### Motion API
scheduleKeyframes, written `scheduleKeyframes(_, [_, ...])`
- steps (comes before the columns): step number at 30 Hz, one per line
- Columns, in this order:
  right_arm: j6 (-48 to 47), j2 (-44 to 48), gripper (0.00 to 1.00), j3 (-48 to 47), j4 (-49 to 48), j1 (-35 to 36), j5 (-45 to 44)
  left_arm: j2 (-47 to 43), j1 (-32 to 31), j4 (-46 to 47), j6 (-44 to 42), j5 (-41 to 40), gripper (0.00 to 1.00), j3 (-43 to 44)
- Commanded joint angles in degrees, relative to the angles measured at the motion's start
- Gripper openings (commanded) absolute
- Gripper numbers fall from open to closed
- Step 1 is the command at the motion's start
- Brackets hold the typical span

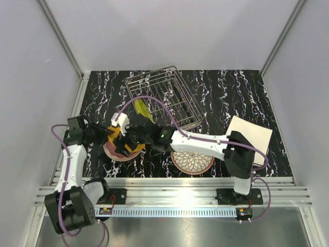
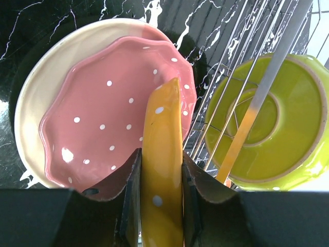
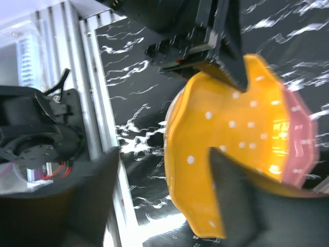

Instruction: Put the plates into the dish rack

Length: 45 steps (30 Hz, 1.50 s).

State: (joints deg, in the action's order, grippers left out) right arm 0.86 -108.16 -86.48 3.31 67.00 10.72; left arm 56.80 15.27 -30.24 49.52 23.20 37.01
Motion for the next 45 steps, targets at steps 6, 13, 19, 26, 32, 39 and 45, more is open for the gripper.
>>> scheduleKeyframes(6, [-8.5, 4.8, 1.00, 1.6, 0.3, 5.1, -20.1, -2.4, -0.1, -0.3, 0.9, 1.8, 0.00, 5.0])
scheduleKeyframes(13, [-12.6, -2.3, 1.00, -1.0, 1.3, 5.9, -24.3, -2.6, -0.1, -1.8, 0.5, 1.6, 0.00, 5.7])
scheduleKeyframes(19, [-14.0, -9.3, 0.91, -5.8, 2.0, 6.6, -30.0, -2.4, -0.1, -2.1, 0.8, 1.9, 0.00, 6.2])
scheduleKeyframes(26, [-14.7, -9.5, 0.35, -6.6, 1.3, 7.3, -31.5, -2.0, 0.0, -2.8, 0.2, 2.4, 0.00, 7.6])
scheduleKeyframes(32, [-14.7, -3.6, 0.05, -3.1, -1.6, 8.1, -30.0, -2.0, 0.0, -3.0, 0.0, 3.0, 0.14, 8.5])
scheduleKeyframes(39, [-13.4, 5.5, 0.00, -0.9, -2.8, 8.1, -27.5, -3.5, 0.0, -5.7, -2.9, -0.2, 0.75, 15.8])
scheduleKeyframes(45, [-8.9, 16.7, 0.00, 1.2, -0.5, 8.1, -23.6, -5.2, 0.1, -11.4, -6.3, -5.3, 0.94, 25.4])
